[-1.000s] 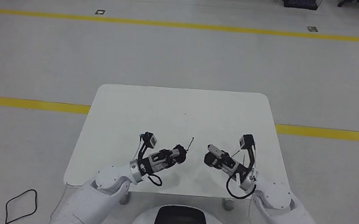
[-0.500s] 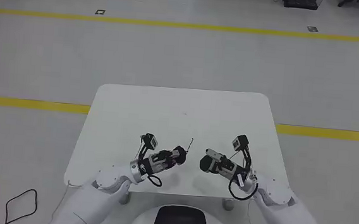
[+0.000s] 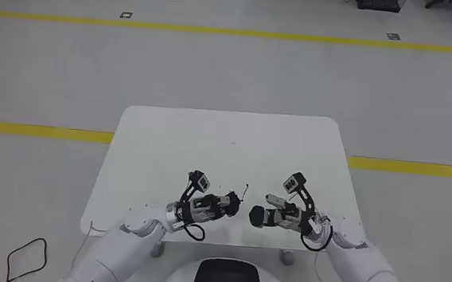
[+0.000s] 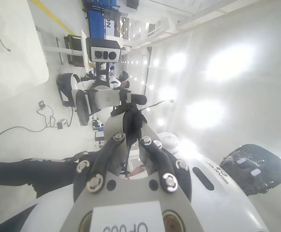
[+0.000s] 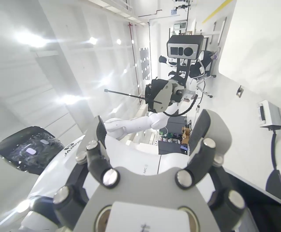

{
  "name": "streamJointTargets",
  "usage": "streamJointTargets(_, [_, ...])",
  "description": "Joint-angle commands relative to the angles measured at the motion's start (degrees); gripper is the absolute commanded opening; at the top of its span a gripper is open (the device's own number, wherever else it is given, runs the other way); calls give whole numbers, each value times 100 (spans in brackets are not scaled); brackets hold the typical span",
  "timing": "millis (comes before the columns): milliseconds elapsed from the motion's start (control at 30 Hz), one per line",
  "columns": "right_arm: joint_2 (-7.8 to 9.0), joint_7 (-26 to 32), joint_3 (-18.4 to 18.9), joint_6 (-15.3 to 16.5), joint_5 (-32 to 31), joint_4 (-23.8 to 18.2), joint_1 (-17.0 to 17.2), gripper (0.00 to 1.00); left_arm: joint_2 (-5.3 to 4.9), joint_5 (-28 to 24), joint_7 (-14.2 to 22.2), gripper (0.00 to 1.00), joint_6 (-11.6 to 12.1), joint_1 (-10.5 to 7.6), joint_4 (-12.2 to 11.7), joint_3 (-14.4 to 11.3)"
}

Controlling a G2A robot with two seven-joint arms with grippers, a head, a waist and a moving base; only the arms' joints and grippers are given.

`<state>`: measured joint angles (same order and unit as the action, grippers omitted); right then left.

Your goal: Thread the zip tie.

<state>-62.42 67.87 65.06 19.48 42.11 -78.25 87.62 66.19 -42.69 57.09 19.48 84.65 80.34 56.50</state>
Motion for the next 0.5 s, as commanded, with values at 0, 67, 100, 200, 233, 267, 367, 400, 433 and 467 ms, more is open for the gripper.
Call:
streamJointTargets(0, [1, -12, 2, 0, -8, -5, 3, 100, -1, -3, -3, 0, 0, 2, 2, 1])
streamJointTargets(67, [1, -12, 2, 0, -8, -5, 3, 100, -1, -3, -3, 0, 0, 2, 2, 1])
streamJointTargets(100, [1, -12, 2, 0, -8, -5, 3, 100, 3, -28, -61, 0, -15, 4, 7, -4])
streamJointTargets(200, [-26, 221, -83, -239, 373, 7, -44, 100, 18, -221, -10, 0, -11, -1, 3, -62])
streamJointTargets(233, [-42, 394, -104, -239, 560, 97, -99, 100, 32, -409, 109, 0, -20, 7, 24, -113])
streamJointTargets(267, [-60, 560, -145, -310, 777, 191, -131, 100, 41, -516, 217, 0, -18, -2, 30, -148])
streamJointTargets(367, [-116, 940, -236, -361, 1202, 521, -300, 100, 69, -784, 452, 0, -37, -58, -47, -242])
streamJointTargets(400, [-133, 1008, -270, -372, 1270, 604, -345, 100, 76, -830, 506, 0, -26, -83, -79, -266])
streamJointTargets(433, [-151, 1087, -310, -406, 1362, 678, -382, 100, 86, -909, 549, 0, -28, -98, -110, -293])
streamJointTargets(467, [-175, 1177, -382, -488, 1473, 742, -439, 100, 99, -990, 634, 0, -36, -128, -144, -335])
